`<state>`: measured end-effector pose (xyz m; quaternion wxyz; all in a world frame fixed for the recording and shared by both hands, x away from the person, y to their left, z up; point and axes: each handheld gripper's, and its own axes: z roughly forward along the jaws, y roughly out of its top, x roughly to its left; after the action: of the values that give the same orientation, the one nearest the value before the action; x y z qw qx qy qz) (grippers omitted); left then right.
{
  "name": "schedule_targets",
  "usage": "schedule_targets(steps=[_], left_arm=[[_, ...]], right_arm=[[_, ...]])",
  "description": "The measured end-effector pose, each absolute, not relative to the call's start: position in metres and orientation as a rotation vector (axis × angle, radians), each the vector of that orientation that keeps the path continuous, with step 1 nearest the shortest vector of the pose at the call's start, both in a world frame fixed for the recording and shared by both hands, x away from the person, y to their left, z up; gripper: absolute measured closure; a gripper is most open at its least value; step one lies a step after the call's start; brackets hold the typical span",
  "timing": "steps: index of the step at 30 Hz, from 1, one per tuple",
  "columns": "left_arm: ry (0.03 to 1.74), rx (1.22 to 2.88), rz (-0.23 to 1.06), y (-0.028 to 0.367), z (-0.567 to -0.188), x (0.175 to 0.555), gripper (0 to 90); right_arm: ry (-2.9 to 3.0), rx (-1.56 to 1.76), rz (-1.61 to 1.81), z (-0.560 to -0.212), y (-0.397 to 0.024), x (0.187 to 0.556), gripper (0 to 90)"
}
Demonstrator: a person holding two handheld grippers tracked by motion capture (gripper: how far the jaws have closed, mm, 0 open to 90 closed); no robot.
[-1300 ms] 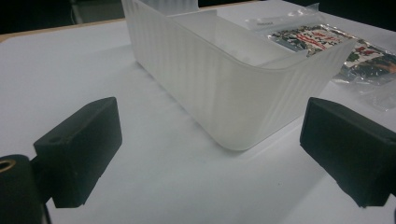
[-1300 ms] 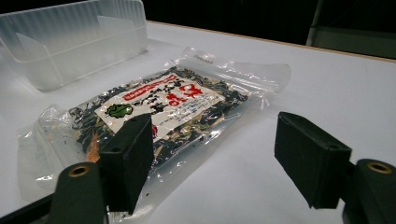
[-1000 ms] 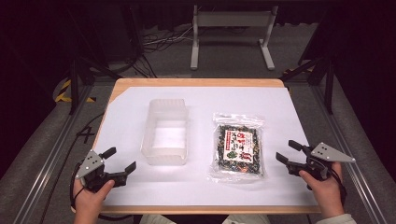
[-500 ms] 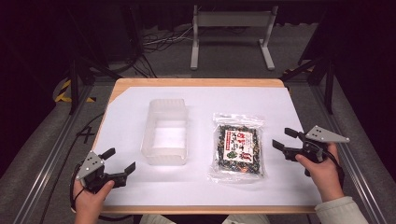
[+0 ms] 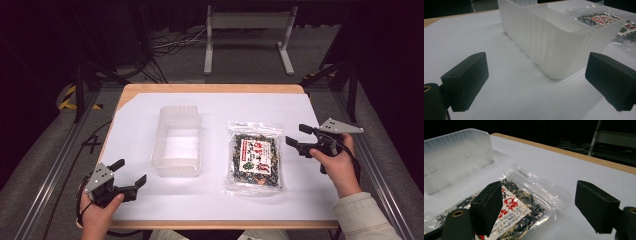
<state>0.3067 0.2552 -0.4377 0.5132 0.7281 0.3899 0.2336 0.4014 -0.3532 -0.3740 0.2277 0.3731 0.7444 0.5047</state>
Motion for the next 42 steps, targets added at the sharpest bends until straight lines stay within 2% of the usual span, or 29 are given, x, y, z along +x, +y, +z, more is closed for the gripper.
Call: schedule_targets(steps=[16, 25, 42], left_arm=[[0.933, 1.76, 0.56, 0.255, -0.44, 0.308, 6.0], [0.94, 1.761, 0.569, 0.255, -0.44, 0.308, 6.1], [0.939, 1.771, 0.566, 0.254, -0.441, 0.308, 6.1]], right_arm=[[2.068, 1.119, 1.383, -0.388, -0.348, 0.453, 19.6], [2.054, 1.111, 1.398, -0.391, -0.345, 0.467, 19.3], [2.094, 1.2, 1.33, -0.421, -0.342, 0.482, 17.7]])
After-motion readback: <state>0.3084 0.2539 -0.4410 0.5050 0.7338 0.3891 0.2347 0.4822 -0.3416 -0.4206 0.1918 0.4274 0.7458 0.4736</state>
